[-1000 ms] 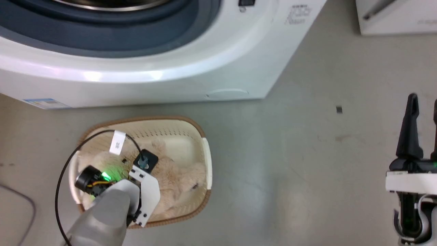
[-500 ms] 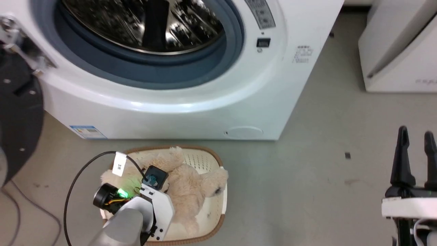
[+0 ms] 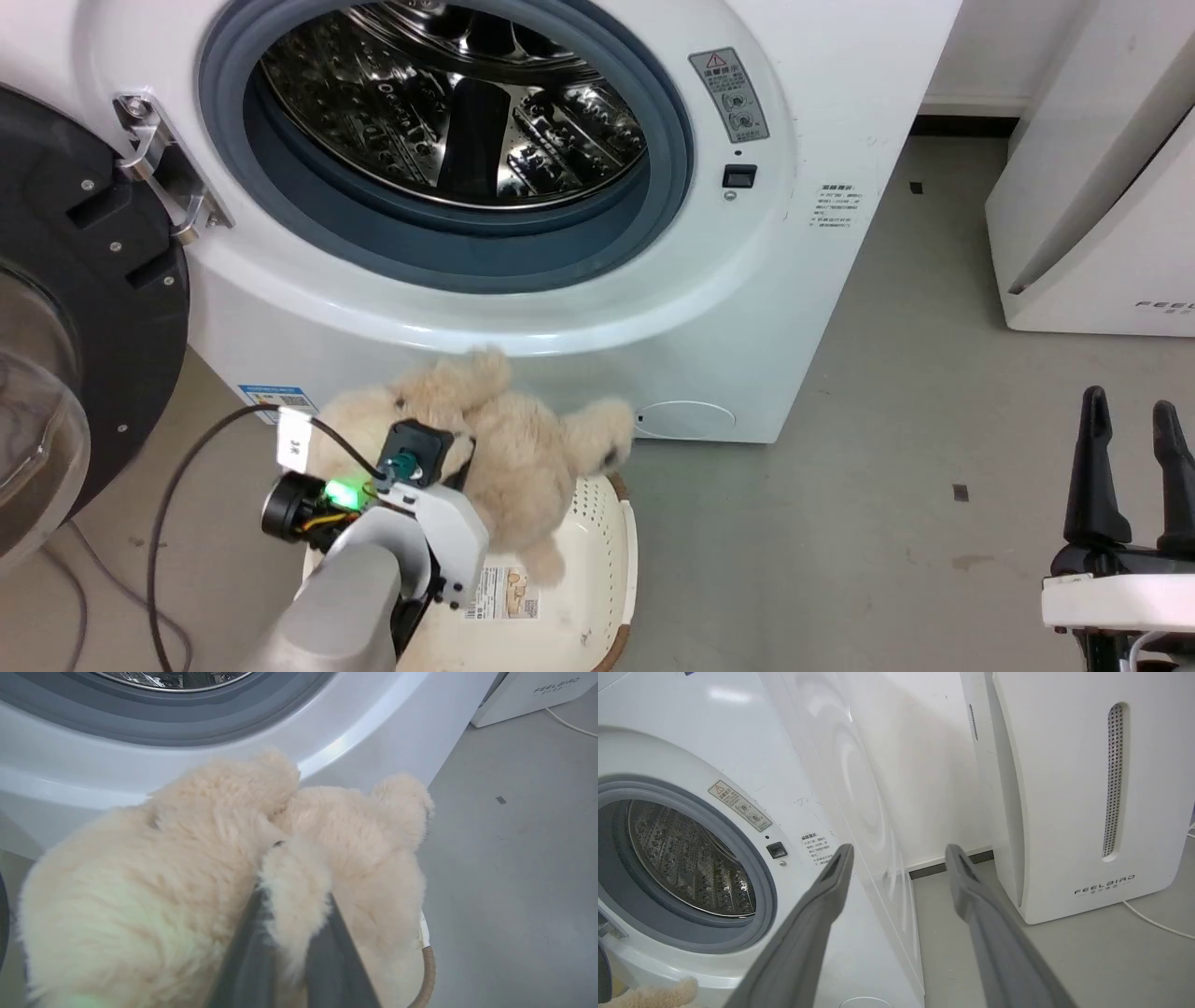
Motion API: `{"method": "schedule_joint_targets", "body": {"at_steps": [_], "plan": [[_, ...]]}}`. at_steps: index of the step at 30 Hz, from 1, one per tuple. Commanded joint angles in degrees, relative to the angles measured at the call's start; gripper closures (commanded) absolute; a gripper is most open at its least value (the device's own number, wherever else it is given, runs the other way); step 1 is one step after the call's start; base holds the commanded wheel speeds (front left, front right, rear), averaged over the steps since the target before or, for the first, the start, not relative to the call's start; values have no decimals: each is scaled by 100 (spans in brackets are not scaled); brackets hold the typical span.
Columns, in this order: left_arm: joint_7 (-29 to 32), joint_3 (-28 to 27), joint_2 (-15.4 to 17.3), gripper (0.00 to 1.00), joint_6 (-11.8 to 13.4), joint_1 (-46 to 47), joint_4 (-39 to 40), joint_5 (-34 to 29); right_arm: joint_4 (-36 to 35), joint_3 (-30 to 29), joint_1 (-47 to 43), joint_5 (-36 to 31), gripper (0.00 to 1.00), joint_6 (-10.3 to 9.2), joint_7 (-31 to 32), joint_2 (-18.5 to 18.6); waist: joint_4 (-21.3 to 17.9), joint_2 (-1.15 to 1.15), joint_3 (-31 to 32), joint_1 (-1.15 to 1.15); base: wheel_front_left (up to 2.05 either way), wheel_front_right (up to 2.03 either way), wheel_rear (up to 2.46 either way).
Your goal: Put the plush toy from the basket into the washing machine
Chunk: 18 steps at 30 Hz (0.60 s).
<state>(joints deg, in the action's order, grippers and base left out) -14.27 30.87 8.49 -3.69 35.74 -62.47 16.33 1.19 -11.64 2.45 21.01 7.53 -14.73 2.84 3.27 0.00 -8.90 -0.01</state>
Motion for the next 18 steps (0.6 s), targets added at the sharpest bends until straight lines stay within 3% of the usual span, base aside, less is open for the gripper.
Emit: {"method": "schedule_joint_targets", "body": {"at_steps": [1,12,18], "plan": [[-70,-59,56,100,60,-95,219,21,-5,2,-72,-43,0,-4,-27,4,1,0,17,1,0,0,0],[-72,-665,469,100,475,-357,1847,51,-45,34,-76,-44,0,-4,-27,4,-47,0,-33,1,0,0,0],[-73,-1045,590,100,578,-264,2445,79,-83,44,38,-43,0,-4,-27,4,-123,0,-217,1,0,0,0]]}}
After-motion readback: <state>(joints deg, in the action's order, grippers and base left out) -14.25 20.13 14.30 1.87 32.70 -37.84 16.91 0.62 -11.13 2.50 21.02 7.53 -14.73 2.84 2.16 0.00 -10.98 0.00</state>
